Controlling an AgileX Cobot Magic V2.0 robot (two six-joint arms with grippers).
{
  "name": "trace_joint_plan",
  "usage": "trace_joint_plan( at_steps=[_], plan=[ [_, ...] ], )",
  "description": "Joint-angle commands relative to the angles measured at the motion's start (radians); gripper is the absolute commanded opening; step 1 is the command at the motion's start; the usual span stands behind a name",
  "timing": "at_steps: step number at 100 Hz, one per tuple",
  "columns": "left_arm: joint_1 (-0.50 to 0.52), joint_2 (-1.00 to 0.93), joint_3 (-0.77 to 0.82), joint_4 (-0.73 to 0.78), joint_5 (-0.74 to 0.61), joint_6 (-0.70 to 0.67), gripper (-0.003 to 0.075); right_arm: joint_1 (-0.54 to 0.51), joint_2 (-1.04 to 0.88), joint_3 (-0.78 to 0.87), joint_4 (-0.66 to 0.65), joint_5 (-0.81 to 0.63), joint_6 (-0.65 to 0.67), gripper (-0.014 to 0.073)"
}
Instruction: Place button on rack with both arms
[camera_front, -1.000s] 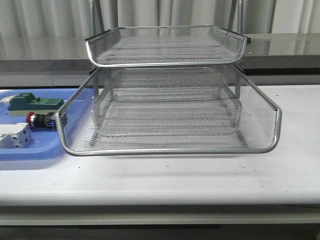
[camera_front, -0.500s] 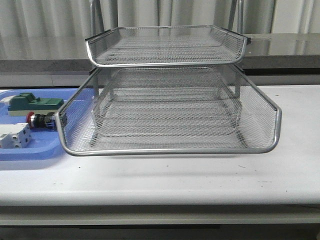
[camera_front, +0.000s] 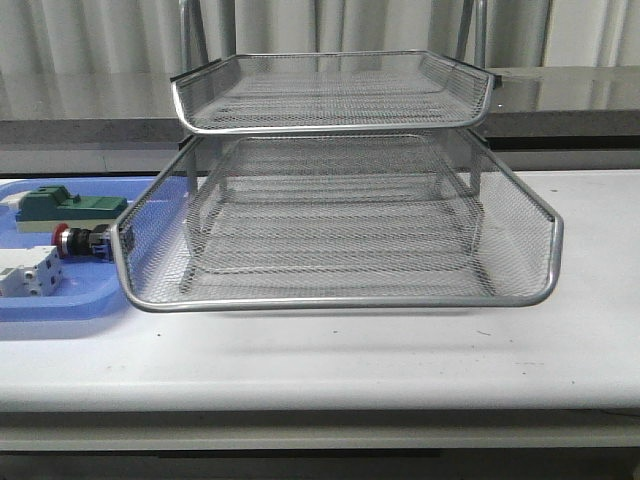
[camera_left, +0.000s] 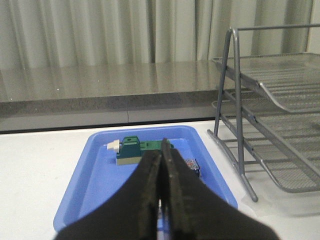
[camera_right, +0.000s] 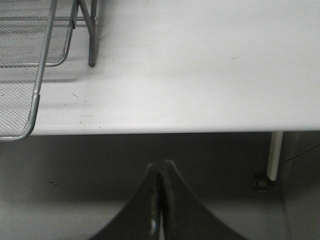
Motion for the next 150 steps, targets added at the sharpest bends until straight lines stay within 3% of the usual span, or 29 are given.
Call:
trace_joint_plan(
  at_steps=[1, 31, 70, 84, 126, 138, 150],
  plan=[
    [0.003, -0.032, 0.034, -0.020, -0.116, -0.012, -0.0020, -0.005, 0.002, -0.034, -0.016, -0.050, -0.005, -0.0069],
    [0.003, 0.127, -0.200, -0.094, 0.091, -0.012, -0.0020, -0.005, 0.002, -0.033, -0.016, -0.049, -0.005, -0.0069],
    [0.003, 0.696, -0.688, -0.088, 0.357, -0.010, -0.0020, -0.005, 0.002, -0.033, -0.016, -0.049, -0.005, -0.0069],
    [0.003, 0.898, -0.843, -0.086, 0.447, 0.080, -0.0020, -0.005, 0.002, -0.033, -0.016, -0.049, -0.005, -0.0069],
    [0.003, 1.391, -1.197, -0.083, 0.474, 0.162, -0.0015, -0.005, 0.002, -0.033, -0.016, -0.048, -0.005, -0.0069],
    [0.003, 1.477, -1.268, -0.083, 0.521, 0.173, 0.0090, -0.005, 0.002, -0.033, -0.016, -0.048, -0.005, -0.0069],
    [0.003, 1.520, -1.289, -0.083, 0.530, 0.213, 0.0368, -0.005, 0.002, -0.033, -0.016, -0.047, -0.005, -0.0069]
  ],
)
